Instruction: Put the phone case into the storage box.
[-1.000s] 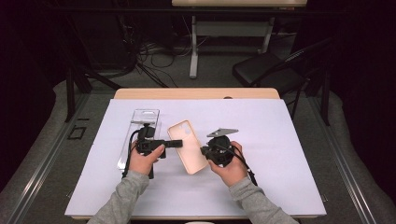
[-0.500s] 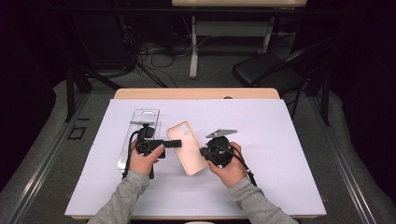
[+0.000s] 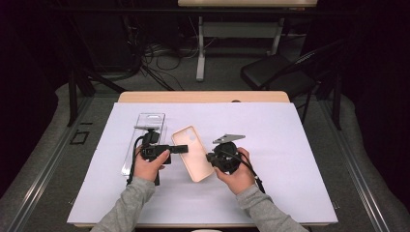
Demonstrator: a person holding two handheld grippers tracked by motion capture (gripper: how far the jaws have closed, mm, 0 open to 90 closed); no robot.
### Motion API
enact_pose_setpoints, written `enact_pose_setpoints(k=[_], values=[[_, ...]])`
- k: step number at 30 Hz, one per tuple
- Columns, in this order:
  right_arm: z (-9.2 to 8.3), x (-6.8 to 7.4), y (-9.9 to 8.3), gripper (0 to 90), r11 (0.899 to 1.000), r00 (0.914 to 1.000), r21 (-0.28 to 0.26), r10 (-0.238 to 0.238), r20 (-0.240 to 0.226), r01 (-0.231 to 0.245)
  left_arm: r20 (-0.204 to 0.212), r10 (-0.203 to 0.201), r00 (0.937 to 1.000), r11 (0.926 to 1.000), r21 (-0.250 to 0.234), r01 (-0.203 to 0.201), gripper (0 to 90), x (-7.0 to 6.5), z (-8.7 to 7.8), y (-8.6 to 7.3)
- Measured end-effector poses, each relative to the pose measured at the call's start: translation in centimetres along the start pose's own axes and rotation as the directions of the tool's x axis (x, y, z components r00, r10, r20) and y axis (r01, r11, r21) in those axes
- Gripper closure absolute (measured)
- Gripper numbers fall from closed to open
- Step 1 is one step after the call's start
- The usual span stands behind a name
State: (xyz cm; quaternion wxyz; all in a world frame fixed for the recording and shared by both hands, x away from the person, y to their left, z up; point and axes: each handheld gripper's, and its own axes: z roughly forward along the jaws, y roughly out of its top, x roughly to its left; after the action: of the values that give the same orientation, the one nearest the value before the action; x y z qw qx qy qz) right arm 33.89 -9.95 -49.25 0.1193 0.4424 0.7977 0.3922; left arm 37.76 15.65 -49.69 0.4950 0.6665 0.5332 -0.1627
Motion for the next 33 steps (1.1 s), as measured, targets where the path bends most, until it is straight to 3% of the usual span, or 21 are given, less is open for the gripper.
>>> enact_pose_setpoints(k=[21, 33], values=[[0.03, 0.04, -0.02, 86.8, 1.0, 1.0, 0.001, 0.001, -0.002, -0.001, 0.016, -0.041, 0.999, 0.9991, -0.004, 0.041, 78.0, 0.18, -0.01, -0.04], [0.22, 0.04, -0.25, 86.8, 1.0, 1.0, -0.012, -0.005, 0.0, 0.005, 0.017, -0.04, 0.9991, 0.9992, -0.003, 0.04, 78.8, 0.16, -0.05, -0.05]])
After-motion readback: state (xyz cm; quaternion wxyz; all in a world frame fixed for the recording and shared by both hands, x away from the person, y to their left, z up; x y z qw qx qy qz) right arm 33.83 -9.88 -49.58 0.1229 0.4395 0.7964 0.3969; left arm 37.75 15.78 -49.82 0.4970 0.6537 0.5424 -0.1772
